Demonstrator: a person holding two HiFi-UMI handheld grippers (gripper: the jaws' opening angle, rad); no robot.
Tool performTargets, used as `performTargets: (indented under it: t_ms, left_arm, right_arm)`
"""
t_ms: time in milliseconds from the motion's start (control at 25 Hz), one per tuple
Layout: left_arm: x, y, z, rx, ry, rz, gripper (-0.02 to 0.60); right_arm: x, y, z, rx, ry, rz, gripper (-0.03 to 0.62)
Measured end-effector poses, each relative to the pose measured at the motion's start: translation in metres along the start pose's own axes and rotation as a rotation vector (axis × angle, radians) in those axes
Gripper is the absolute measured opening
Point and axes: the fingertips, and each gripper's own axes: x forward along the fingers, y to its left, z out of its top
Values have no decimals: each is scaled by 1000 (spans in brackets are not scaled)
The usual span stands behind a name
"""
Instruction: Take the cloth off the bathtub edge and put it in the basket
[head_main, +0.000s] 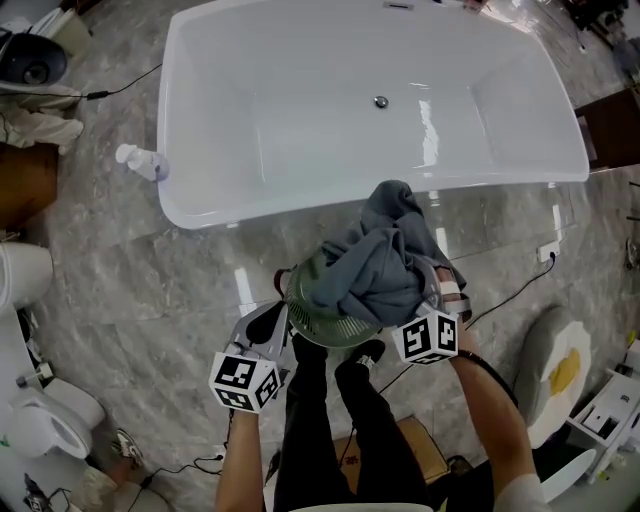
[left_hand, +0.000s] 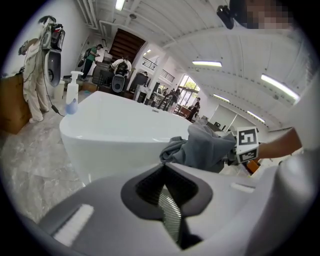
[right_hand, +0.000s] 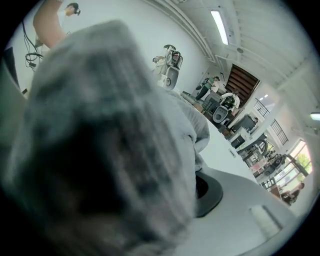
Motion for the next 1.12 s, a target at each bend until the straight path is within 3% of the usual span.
performTargets:
  t_ms: [200, 360, 760, 1120]
  left_arm:
    - [3, -10, -7, 4, 14, -6, 57]
    - [7, -11, -18, -20, 30, -1, 57]
    - [32, -11, -55, -65, 90, 8, 57]
    - [45, 14, -121, -124, 134, 36, 57]
  right_arm:
    - [-13, 38, -15, 86, 15, 61, 230]
    - [-8, 72, -34, 221, 50, 118, 230]
    - [43, 163, -63, 491, 125, 212, 232]
    - [107, 240, -101, 554, 198, 303, 233]
